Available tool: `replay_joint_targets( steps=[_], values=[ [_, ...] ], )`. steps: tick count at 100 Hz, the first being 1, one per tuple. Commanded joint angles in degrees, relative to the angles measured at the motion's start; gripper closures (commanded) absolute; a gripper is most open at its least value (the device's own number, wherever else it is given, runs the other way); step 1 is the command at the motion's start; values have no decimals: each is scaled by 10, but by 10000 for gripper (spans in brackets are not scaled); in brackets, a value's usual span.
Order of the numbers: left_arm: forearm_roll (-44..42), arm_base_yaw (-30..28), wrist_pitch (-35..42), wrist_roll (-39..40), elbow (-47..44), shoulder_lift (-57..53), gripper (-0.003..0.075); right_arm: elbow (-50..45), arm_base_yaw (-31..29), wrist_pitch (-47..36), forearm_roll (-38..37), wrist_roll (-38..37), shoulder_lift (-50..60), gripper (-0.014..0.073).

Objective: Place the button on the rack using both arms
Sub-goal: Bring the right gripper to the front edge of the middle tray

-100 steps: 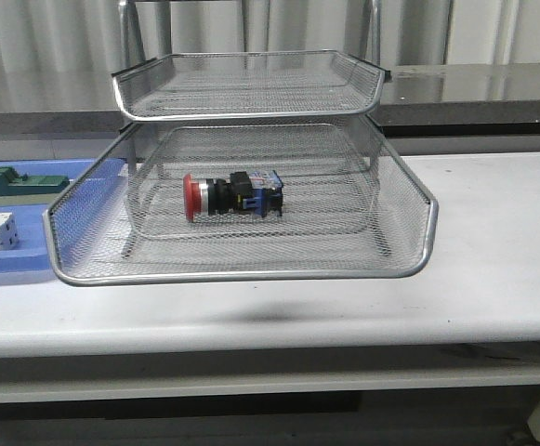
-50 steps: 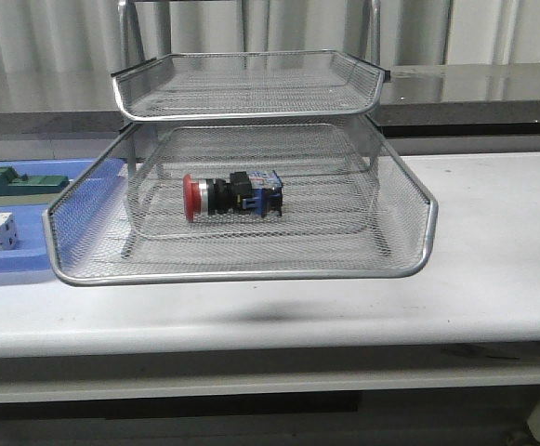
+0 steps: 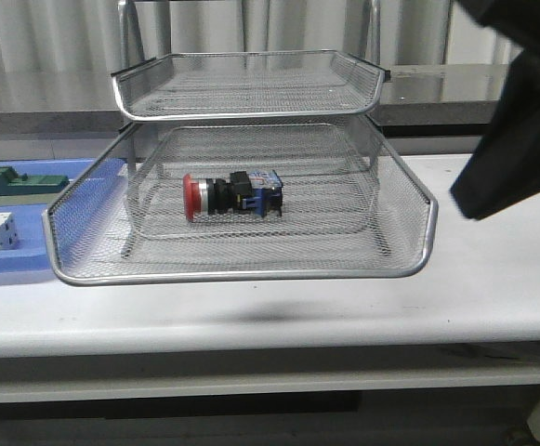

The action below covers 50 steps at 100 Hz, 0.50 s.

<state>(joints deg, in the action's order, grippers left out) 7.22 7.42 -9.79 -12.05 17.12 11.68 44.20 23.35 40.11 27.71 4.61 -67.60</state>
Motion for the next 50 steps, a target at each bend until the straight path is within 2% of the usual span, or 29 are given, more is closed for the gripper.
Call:
replay_joint_targets(
  steps=[1,31,50],
  values=[
    [6,-1,50,5,15,5,741,16,32,-48,27,3,-26,660],
    [6,-1,50,5,15,5,741,16,121,-117,57,3,-126,660],
    [6,-1,50,5,15,5,741,16,147,-169,73,3,-168,660]
  ],
)
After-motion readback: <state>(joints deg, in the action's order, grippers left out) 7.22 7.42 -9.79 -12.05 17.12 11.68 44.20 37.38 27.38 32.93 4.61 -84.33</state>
